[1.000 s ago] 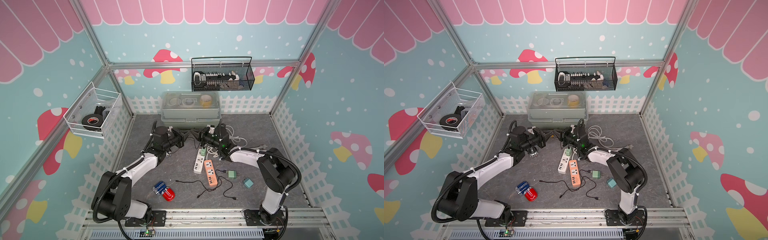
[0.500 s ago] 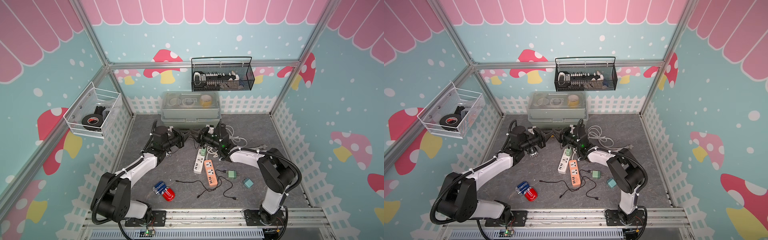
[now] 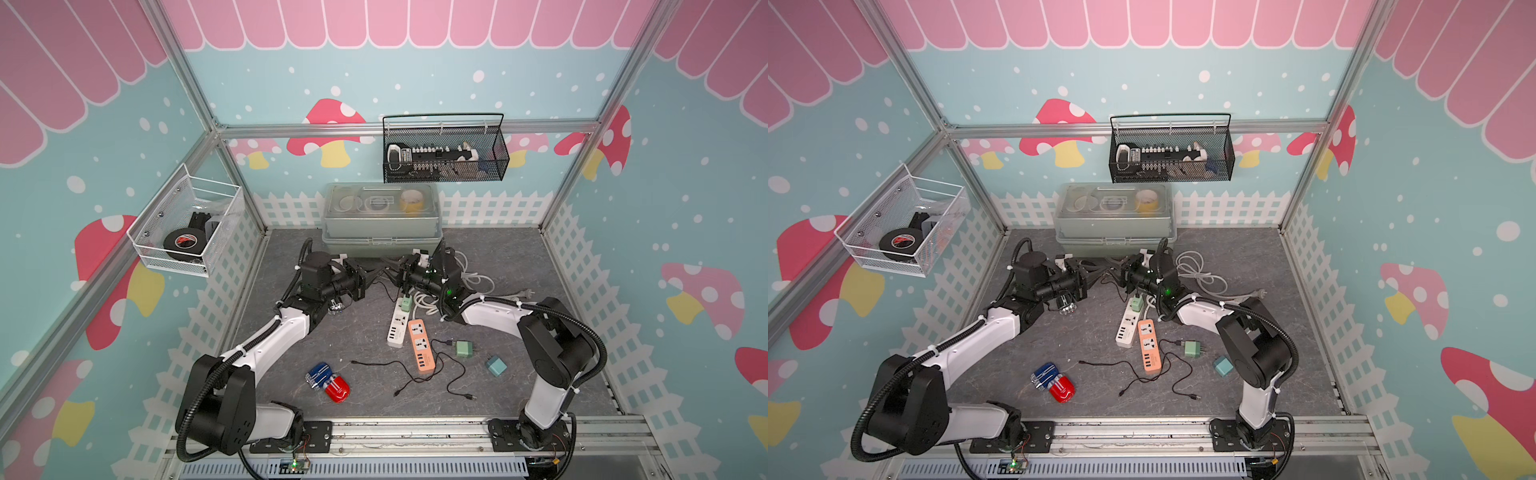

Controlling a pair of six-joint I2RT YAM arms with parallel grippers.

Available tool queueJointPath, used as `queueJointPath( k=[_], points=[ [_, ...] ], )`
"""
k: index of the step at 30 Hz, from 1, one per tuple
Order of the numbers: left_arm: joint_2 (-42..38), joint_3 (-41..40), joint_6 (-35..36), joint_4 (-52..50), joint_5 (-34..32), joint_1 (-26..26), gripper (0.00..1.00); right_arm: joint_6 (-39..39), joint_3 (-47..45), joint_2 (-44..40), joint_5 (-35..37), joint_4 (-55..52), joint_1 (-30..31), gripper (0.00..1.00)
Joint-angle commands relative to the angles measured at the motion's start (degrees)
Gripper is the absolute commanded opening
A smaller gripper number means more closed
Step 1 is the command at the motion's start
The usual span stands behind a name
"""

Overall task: Charge the electric shaver
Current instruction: Pick up the charging cable from the center of the board.

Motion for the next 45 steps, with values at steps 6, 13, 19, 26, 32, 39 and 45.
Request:
queueJointPath(
  k=[6,13,19,26,32,39,45],
  points=[
    [-1.1,1.1,1.7,-1.6,0.5,0.4,0.00,0.0,-0.9,-1.6,-0.6,1.3,-0.3,0.00],
    [-2.3,-0.6,0.8,-5.5,-4.1,0.4,0.22,-2.1,0.4,-2.1,-3.4,1.0,-0.4,0.00],
    [-0.6,-4.4,-11.8,2.3,-11.2,0.3,0.57,-7.8,-0.7,-5.2,-10.5,-0.9,-0.4,0.00],
    [8.2,-1.3,-25.5,15.3,-9.3,-2.9,0.60,-8.5,-1.0,-5.3,-16.0,2.2,-0.5,0.00],
    [11.9,1.1,-28.9,21.3,-10.7,-4.5,0.61,-7.2,-3.3,-5.3,-15.8,4.1,-0.4,0.00],
    [13.9,2.6,-29.0,24.1,-11.0,-4.7,0.53,-6.6,-5.0,-6.5,-16.2,3.3,-0.4,0.00],
    [15.5,3.2,-28.8,28.5,-7.3,-4.7,0.00,-5.4,-4.5,-6.7,-15.5,4.1,-0.4,0.00]
  ],
)
